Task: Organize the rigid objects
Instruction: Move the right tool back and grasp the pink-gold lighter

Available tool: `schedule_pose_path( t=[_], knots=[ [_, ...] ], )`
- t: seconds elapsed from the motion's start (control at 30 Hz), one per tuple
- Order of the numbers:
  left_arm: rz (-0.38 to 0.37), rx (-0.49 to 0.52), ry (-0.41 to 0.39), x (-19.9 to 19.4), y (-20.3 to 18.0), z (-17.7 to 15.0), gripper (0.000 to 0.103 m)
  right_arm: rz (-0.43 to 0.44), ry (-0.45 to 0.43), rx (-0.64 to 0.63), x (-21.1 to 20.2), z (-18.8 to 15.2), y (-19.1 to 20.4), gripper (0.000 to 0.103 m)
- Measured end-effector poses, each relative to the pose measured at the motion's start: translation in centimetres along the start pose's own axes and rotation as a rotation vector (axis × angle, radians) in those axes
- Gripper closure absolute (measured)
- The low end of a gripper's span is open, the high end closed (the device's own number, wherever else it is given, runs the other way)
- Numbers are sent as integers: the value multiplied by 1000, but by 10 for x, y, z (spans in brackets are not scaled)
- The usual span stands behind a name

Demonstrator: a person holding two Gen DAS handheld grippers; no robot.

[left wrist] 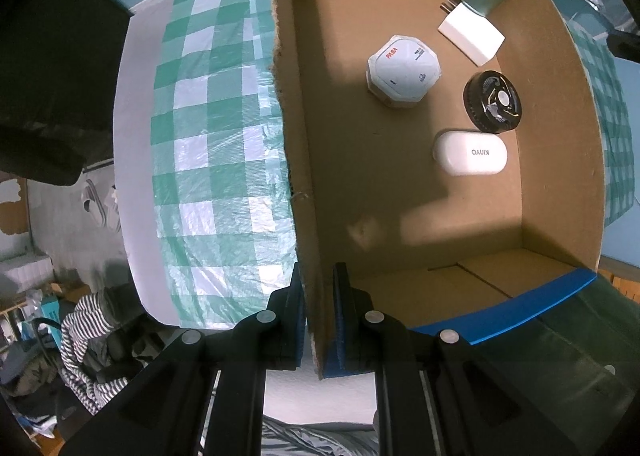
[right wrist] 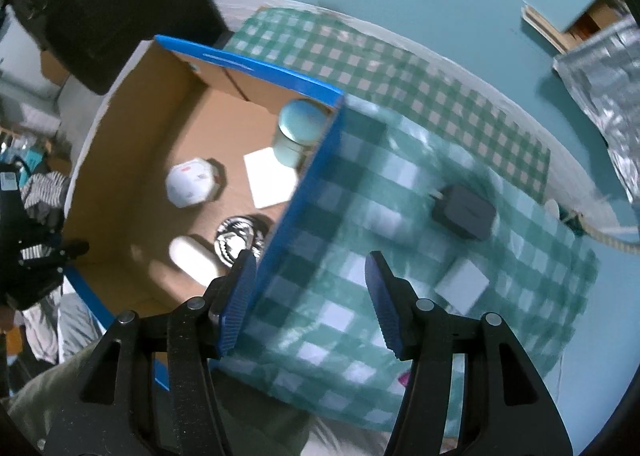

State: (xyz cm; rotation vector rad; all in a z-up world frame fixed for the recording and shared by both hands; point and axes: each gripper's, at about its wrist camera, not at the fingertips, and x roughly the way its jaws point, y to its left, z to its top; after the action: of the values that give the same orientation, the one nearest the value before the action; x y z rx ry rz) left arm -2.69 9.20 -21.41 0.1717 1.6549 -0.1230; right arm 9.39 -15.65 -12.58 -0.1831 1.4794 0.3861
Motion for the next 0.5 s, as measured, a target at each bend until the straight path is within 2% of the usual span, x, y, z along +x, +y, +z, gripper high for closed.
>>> schedule_pose_path(
  t=[0.4,0.5],
  knots=[
    [7,18,11,-1,-4,5,92,-14,23,149,4,-37,-47,46],
    [6,20,13,-1,-4,6,92,-14,32,210,8,-50,-65,41]
  ],
)
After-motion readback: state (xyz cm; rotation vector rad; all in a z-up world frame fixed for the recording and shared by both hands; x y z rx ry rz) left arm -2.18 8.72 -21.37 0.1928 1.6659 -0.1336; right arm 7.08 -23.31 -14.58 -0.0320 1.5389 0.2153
